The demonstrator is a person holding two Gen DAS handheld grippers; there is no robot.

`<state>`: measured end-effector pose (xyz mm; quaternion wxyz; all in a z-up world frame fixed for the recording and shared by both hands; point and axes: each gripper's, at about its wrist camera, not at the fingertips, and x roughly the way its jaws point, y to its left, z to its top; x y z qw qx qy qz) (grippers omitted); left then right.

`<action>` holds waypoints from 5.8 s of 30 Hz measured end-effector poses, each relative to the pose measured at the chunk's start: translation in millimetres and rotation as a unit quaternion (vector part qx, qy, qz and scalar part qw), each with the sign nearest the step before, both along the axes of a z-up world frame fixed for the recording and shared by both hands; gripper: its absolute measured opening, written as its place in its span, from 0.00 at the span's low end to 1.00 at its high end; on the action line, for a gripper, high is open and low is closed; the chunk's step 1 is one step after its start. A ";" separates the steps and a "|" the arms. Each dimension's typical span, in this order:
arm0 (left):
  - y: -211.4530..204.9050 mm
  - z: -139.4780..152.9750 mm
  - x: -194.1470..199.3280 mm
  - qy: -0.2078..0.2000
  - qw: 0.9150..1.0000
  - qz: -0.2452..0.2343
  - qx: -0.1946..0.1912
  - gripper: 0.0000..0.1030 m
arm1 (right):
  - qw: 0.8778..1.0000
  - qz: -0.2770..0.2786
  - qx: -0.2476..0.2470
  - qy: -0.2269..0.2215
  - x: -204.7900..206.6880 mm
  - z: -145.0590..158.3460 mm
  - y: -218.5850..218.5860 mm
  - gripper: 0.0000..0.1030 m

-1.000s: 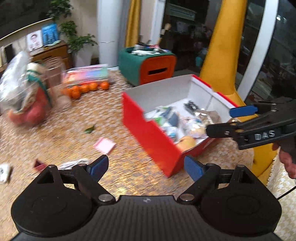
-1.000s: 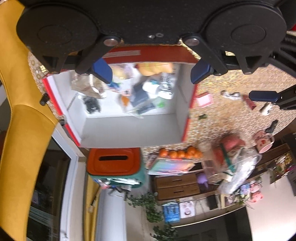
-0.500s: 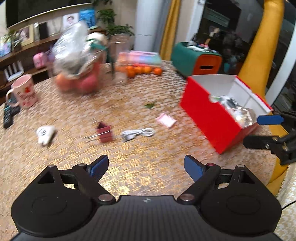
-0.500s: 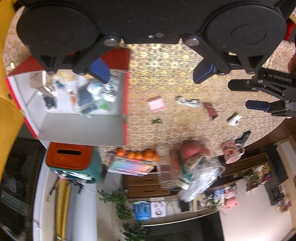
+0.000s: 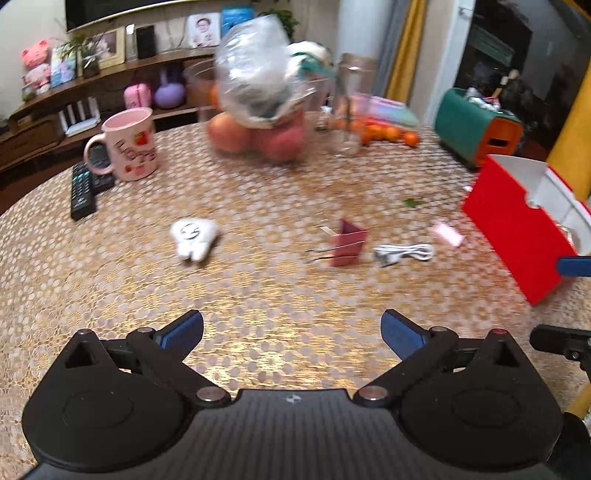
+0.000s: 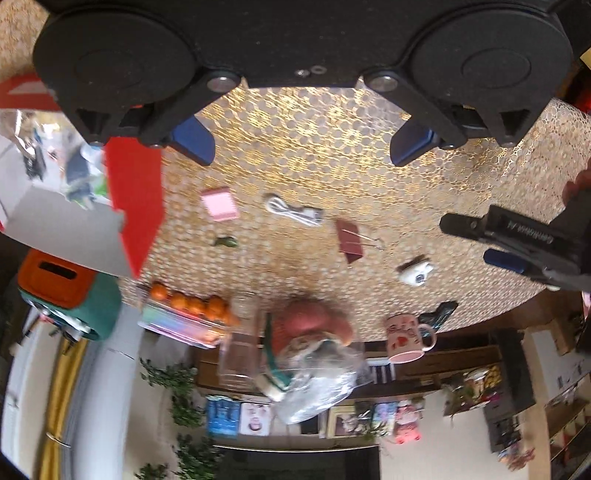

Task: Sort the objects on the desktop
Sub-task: 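Withdraw both tools from the box back over the table, then grasp the white tooth plush with left tool while right tool grasps pink binder clip, then carry the tooth plush and binder clip over the red shoebox with both tools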

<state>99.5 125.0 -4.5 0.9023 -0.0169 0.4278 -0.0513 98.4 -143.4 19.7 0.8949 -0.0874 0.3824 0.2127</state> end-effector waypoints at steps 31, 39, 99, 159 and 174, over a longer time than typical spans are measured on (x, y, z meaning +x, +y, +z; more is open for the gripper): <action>58.5 -56.1 115.6 -0.007 0.996 0.029 0.085 1.00 | 0.998 -0.025 -0.009 0.049 135.0 -44.9 116.9 0.93; 60.6 -71.2 125.8 -0.010 0.994 0.035 0.100 1.00 | 0.997 -0.039 -0.014 0.062 147.5 -64.2 127.2 0.86; -5.2 -35.1 35.4 0.000 1.000 -0.023 0.014 0.44 | 0.995 -0.035 0.044 0.084 80.8 -47.5 61.0 0.28; -363.8 67.4 21.7 -0.023 0.959 -0.281 0.023 0.44 | 0.968 -0.229 0.104 -0.018 15.2 42.0 -283.7 0.28; -393.7 28.9 99.0 0.014 0.972 -0.233 0.024 0.44 | 0.972 -0.227 0.062 0.005 97.3 20.0 -283.0 0.28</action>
